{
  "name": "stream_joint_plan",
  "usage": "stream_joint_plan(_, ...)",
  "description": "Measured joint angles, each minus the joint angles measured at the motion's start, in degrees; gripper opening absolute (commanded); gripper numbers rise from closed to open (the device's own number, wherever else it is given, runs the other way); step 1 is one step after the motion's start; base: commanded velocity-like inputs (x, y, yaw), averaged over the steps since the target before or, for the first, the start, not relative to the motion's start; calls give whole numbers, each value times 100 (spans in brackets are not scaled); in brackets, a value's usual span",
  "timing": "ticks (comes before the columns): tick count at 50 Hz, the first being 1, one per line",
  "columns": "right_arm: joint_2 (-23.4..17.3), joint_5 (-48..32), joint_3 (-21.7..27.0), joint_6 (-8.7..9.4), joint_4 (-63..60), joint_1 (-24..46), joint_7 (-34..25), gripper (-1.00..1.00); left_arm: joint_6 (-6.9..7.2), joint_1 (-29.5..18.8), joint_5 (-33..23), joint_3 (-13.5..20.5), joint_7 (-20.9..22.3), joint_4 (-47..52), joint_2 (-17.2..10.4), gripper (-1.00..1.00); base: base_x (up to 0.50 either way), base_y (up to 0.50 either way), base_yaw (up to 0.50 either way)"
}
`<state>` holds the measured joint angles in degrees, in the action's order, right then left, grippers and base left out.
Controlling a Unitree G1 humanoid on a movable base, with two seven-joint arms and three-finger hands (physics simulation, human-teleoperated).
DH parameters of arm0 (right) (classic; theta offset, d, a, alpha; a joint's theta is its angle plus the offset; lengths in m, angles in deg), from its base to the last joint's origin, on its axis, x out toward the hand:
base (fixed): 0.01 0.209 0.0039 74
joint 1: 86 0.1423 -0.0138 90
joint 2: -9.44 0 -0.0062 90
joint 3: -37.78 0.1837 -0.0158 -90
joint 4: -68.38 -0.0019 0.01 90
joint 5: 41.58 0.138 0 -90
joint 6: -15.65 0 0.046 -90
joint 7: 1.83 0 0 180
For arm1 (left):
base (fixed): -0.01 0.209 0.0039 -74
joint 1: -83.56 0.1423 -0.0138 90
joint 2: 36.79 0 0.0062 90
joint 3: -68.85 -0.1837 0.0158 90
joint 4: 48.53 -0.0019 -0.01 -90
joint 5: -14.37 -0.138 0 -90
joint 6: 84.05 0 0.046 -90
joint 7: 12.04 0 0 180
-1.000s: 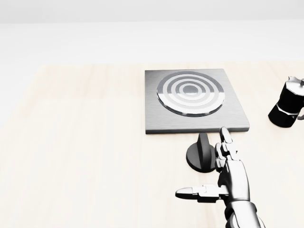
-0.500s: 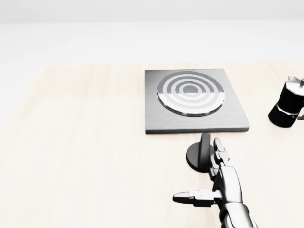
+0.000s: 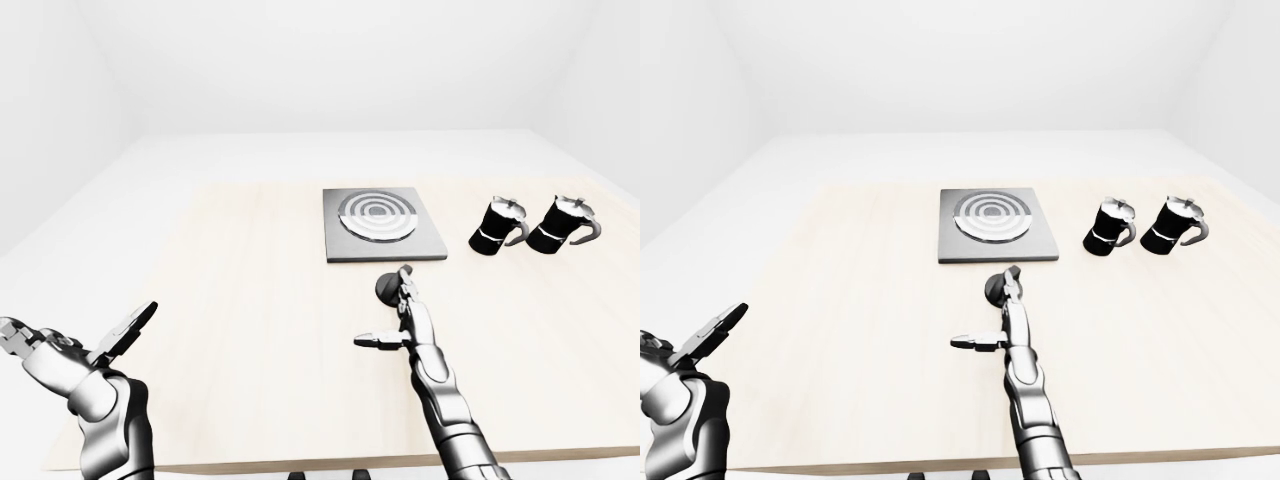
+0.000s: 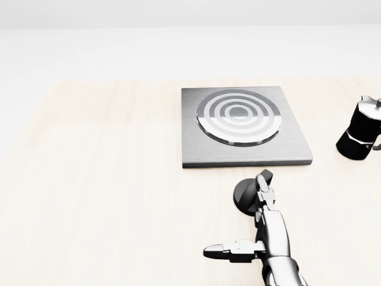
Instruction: Turn off the stove.
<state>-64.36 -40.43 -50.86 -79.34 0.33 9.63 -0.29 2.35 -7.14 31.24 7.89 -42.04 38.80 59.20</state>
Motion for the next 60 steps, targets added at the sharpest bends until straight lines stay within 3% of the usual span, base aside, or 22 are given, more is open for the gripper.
stream_joint_plan(13, 79, -124, -70, 161, 129, 210, 75, 100, -18, -9, 9, -12, 0, -32, -6, 100, 0, 0, 0)
stream_joint_plan(26, 216, -255, -255, 770, -76, 351, 44, 100, 31, 6, 23, 2, 0, 31, 2, 100, 0, 0, 0)
stream_joint_plan(34, 448, -395, -450, 998, 213, 690, -64, 100, 28, 1, 33, 4, 0, 24, 1, 100, 0, 0, 0)
stream_joint_plan(40, 576, -406, -529, 969, 639, 1276, -222, 100, 34, -2, 40, 3, 0, 26, -1, 100, 0, 0, 0)
stream_joint_plan(43, 534, -356, -443, 822, 1037, 1603, -233, 100, 29, -5, 42, 1, 0, 17, -1, 100, 0, 0, 0)
stream_joint_plan(53, -279, 232, 222, 175, 2783, 2814, -94, 100, 24, -8, 43, -5, 0, 8, -1, 100, 0, 0, 0)
stream_joint_plan(58, -388, 544, 412, 60, 3482, 3374, -238, 100, 35, -8, 44, -9, 0, 18, 0, 100, 0, 0, 0)
stream_joint_plan(60, -547, 554, 402, 106, 3451, 3561, -401, 100, 34, -11, 43, -11, 0, 16, 0, 100, 0, 0, 0)
